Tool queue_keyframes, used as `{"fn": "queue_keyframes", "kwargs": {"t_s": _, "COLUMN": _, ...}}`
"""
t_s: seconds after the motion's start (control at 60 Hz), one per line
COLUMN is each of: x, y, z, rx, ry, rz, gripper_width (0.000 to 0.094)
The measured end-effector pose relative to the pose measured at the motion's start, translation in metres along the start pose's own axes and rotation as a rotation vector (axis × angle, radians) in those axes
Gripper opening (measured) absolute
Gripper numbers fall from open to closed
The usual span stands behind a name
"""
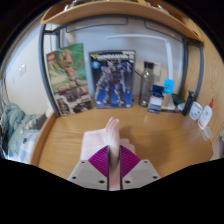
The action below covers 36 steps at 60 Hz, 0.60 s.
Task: Fold towel
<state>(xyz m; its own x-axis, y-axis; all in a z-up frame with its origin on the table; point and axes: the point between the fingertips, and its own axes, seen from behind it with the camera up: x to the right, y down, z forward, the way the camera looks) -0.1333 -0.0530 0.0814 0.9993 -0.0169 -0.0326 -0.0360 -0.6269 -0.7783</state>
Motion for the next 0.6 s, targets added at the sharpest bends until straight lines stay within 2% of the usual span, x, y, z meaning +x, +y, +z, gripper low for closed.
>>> {"fn": "queue_keyframes", "kwargs": {"t_s": 0.017, "x": 0.01, "y": 0.005, "z": 0.005, "rx": -0.014, "ry": 0.014, "rz": -0.006, "gripper_width": 0.0252}}
{"fn": "queue_keyframes", "kwargs": {"t_s": 0.033, "x": 0.02, "y": 0.01, "z": 0.009, "rx": -0.027, "ry": 0.028, "rz": -0.018, "gripper_width": 0.03}}
{"fn": "queue_keyframes", "kwargs": {"t_s": 0.05, "x": 0.03, "y": 0.017, "z": 0.012, "rx": -0.036, "ry": 0.043, "rz": -0.033, "gripper_width": 0.031}}
{"fn": "queue_keyframes", "kwargs": {"t_s": 0.067, "x": 0.039, "y": 0.023, "z": 0.016, "rx": -0.049, "ry": 0.055, "rz": -0.049, "gripper_width": 0.028}}
{"fn": "queue_keyframes", "kwargs": {"t_s": 0.117, "x": 0.061, "y": 0.037, "z": 0.026, "rx": -0.07, "ry": 0.082, "rz": -0.089, "gripper_width": 0.0319}}
{"fn": "queue_keyframes", "kwargs": {"t_s": 0.133, "x": 0.067, "y": 0.04, "z": 0.028, "rx": -0.077, "ry": 0.087, "rz": -0.093, "gripper_width": 0.0349}}
{"fn": "queue_keyframes", "kwargs": {"t_s": 0.15, "x": 0.072, "y": 0.044, "z": 0.029, "rx": -0.085, "ry": 0.089, "rz": -0.092, "gripper_width": 0.0435}}
{"fn": "queue_keyframes", "kwargs": {"t_s": 0.183, "x": 0.079, "y": 0.049, "z": 0.028, "rx": -0.098, "ry": 0.082, "rz": -0.079, "gripper_width": 0.0527}}
{"fn": "queue_keyframes", "kwargs": {"t_s": 0.2, "x": 0.081, "y": 0.048, "z": 0.026, "rx": -0.1, "ry": 0.073, "rz": -0.068, "gripper_width": 0.0542}}
{"fn": "queue_keyframes", "kwargs": {"t_s": 0.333, "x": 0.088, "y": 0.016, "z": -0.022, "rx": -0.02, "ry": -0.015, "rz": 0.014, "gripper_width": 0.0734}}
{"fn": "queue_keyframes", "kwargs": {"t_s": 0.433, "x": 0.102, "y": -0.009, "z": -0.077, "rx": 0.023, "ry": -0.074, "rz": 0.038, "gripper_width": 0.0795}}
{"fn": "queue_keyframes", "kwargs": {"t_s": 0.6, "x": 0.135, "y": -0.028, "z": -0.169, "rx": 0.075, "ry": -0.121, "rz": 0.051, "gripper_width": 0.0831}}
